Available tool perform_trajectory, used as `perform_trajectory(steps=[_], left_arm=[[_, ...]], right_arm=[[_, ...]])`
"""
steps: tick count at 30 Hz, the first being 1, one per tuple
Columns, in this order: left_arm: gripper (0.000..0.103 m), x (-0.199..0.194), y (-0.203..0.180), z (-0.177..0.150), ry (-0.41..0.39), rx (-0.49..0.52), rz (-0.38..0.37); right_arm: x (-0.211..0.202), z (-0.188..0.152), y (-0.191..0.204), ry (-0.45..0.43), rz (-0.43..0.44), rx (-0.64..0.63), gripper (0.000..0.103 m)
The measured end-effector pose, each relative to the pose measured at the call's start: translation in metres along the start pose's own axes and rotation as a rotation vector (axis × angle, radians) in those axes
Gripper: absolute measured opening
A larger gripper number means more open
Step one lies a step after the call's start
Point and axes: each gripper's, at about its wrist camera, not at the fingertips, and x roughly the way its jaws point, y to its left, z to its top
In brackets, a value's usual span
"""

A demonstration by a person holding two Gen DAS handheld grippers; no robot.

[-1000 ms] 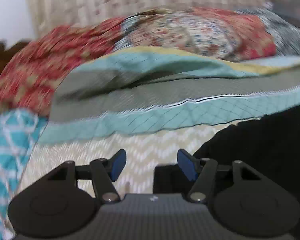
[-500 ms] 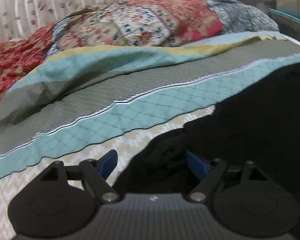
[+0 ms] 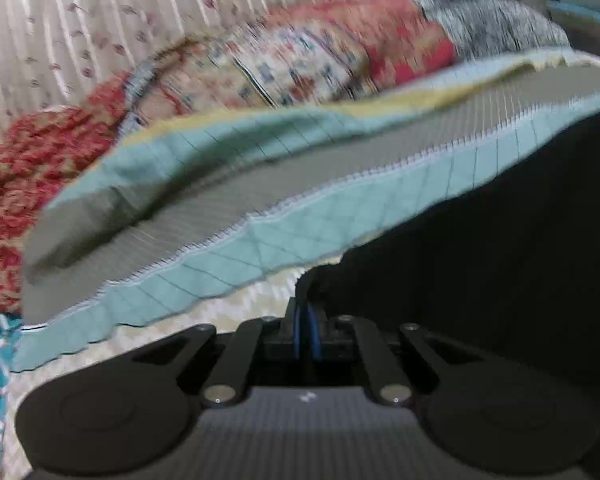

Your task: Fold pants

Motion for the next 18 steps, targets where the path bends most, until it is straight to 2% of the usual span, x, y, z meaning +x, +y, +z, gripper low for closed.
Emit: perform_trajectory(steps=[3,8,15,18], left_arm=[[0.005,-0.042,0.007,0.002,-0.062,-0.031,0.024],[0.005,-0.116,0.014,-0.014,-0.139,-0.085,0.044],[0.005,-0.205,-0.009,-0.084,-0.152,-0.141,0.03],[0.005,-0.223,-0.029,-0.121,-0.107,-0.146,0.015]], right_arm=[[-0.035,0.002,-0.019,-0.029,0.11,0.09,0.012],[-0.1,-0.001,-0.083,-0.049,0.256,0.233,0.012],[-0.178,-0.044,-0.192,-0.064,0.334,0.325,0.012],[-0.194,-0.083,-0.234,-0.065,0.311,0.341,0.012]])
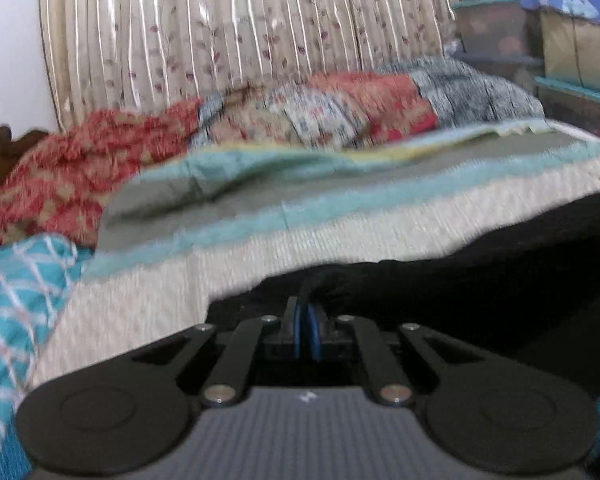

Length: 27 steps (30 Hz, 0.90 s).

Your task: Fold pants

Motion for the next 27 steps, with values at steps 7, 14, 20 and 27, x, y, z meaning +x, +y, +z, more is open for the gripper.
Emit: perform_trajectory(steps=[7,14,20,27], left_arm=[[0.01,0.002,-0.026,-0.057,0.138,-0.013,0.02],[0.046,-0.036,-0.009,-0.062,0.098,-0.066,-0.042],[0.055,-0.052,0.069,-0.068,0.11,-0.494,-0.05],[0.063,-0.008,0.113,-0.07,0.177,-0.882,-0.211]], right_arm=[[0.005,-0.045,-0.072,0.042,-0.166,0.165,0.029],[-0.013,-0.05,-0.054,-0.087,-0.223,0.138,0.056],[-0.047,-0.058,-0.036,-0.154,-0.13,0.001,0.056],[-0.039,-0.144,0.077,0.159,0.314,-0.445,0.056]])
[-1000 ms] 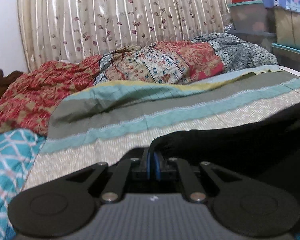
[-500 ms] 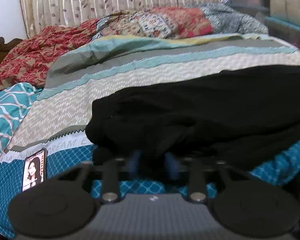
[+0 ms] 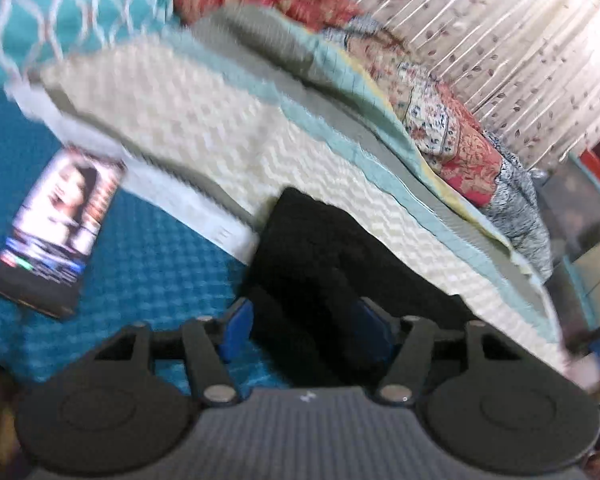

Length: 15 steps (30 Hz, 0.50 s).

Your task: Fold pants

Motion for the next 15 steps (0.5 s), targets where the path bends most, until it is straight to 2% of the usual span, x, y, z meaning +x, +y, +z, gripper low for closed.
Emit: perform_trajectory(steps=[3,4,5,6,7,8,9,10,12,14,15], left_arm=[[0.07,0.028,-0.009,0.004,0.037,-0.002,-0.039],[0.081,0.037,-0.012,0.007,0.046,0.005,-0.029],[0.083,0.048,-0.013,0.009,0.053,-0.003,-0.014],[0.08,0.058,-0.011,0.012,0.06,-0.019,-0.014],[0.064,0.065,-0.011,0.013,0.066,-0.042,-0.022],[0.041,0.07,-0.01,0.014,0.074,-0.062,-0.041],[0.032,0.072,-0.01,0.013,0.081,-0.077,-0.069],[0.017,0.072,-0.011,0.012,0.077,-0.088,-0.104],[0.013,0.066,-0.017,0.008,0.051,-0.071,-0.143],[0.011,0.052,-0.03,0.006,0.006,0.002,-0.166],[0.011,0.045,-0.035,0.005,-0.013,0.035,-0.174]], right_arm=[[0.036,-0.042,0.087,0.199,0.223,-0.246,0.056],[0.047,-0.06,0.115,0.265,0.296,-0.318,0.056],[0.057,-0.08,0.144,0.325,0.366,-0.391,0.056],[0.065,-0.096,0.168,0.37,0.417,-0.444,0.056],[0.073,-0.116,0.195,0.416,0.465,-0.498,0.056],[0.078,-0.134,0.218,0.448,0.507,-0.55,0.056],[0.084,-0.151,0.241,0.467,0.543,-0.61,0.056],[0.09,-0.169,0.264,0.474,0.568,-0.674,0.057],[0.102,-0.193,0.297,0.485,0.591,-0.751,0.058],[0.114,-0.215,0.319,0.492,0.565,-0.809,0.055],[0.119,-0.221,0.326,0.491,0.53,-0.838,0.033]])
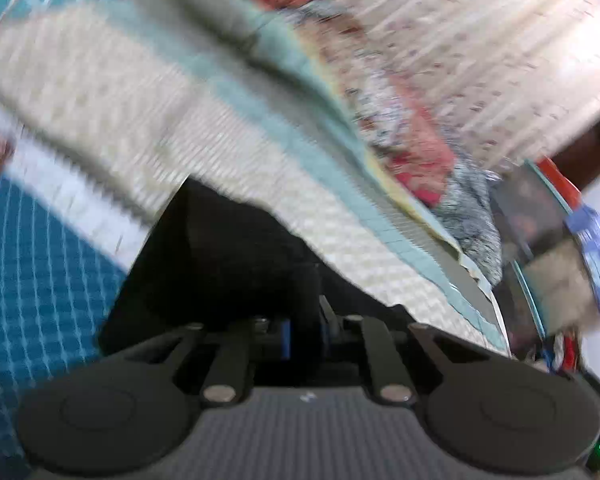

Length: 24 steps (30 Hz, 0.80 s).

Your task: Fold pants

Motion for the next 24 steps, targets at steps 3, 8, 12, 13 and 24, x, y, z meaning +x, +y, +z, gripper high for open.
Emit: perform_trajectory(steps=[3,8,12,13,24], left_arm=[[0.011,-0.024,0.0,-0.002,-0.033,0.037,-0.018],[0.016,-0.021,0.038,-0.023,0.029,-0.037,0.101],[0.019,-0.013,0.04,-0.035,0.056,-0.033,0.19],[0.032,-0.019,0.036,-0.033,0.042,-0.024,0.196],[0.041,-0.031,-0.029,-0.018,-0.069,0.125,0.083]], right_arm=[[-0.013,0.001,0.0,0.006,0.032,0.032,0.012],[-0.012,-0.026,0.011,0.072,0.12,0.036,0.019],[0.01,-0.039,0.013,0.096,0.099,0.046,0.029],[0.007,-0.034,0.01,0.093,0.109,0.074,0.032],[-0.069,-0.069,-0.052,-0.081,-0.057,0.344,0.052]])
